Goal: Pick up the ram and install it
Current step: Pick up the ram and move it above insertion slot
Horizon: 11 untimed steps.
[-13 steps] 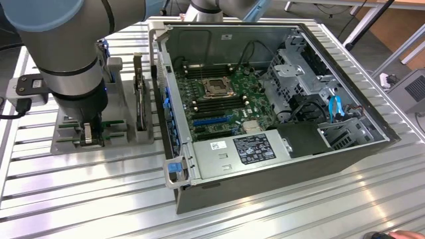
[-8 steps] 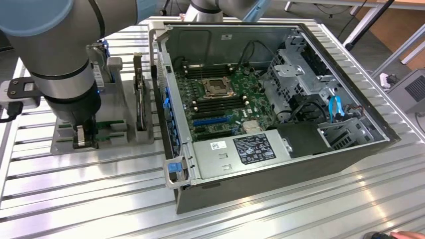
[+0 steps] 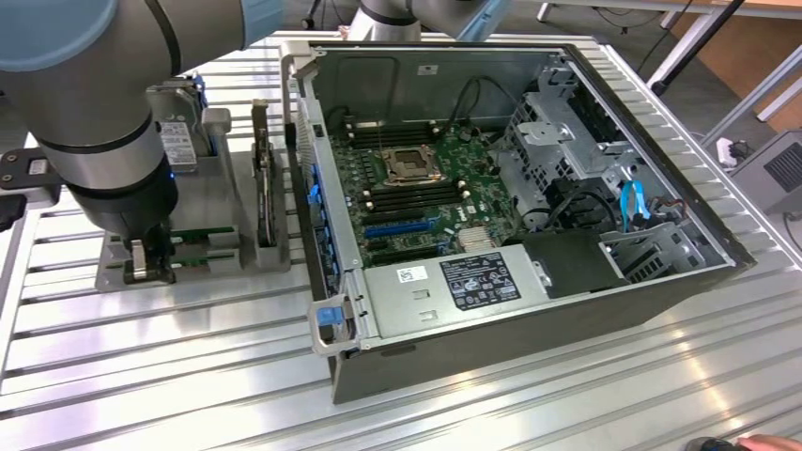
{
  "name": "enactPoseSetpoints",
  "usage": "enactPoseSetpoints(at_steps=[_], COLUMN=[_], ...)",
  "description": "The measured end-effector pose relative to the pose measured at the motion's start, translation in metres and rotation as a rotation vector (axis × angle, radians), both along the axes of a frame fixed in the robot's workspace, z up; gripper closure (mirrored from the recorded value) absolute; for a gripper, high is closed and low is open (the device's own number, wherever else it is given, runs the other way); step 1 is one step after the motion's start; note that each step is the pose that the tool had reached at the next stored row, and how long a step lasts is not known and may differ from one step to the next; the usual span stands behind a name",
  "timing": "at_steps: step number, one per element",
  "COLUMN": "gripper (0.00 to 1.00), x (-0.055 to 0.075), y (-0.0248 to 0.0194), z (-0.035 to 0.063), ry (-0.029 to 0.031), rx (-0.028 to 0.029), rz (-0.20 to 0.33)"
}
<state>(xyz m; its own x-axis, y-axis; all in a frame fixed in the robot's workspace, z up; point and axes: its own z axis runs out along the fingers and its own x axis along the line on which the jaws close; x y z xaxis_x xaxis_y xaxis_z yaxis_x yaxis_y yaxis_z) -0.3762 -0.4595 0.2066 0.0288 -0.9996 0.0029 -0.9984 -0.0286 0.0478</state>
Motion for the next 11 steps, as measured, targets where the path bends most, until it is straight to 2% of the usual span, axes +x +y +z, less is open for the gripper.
enactPoseSetpoints(at_steps=[4,7,11], gripper=[0.58,0.58,0.58], x=[-0.0004,-0.0009,-0.0011], y=[0.0005,0.0046,0.0063], z=[-0.0015,-0.0022,-0.0025], ry=[-0.0001,-0.0002,-0.0001], rx=[0.001,0.0011,0.0011], rz=[0.0,0.0,0.0])
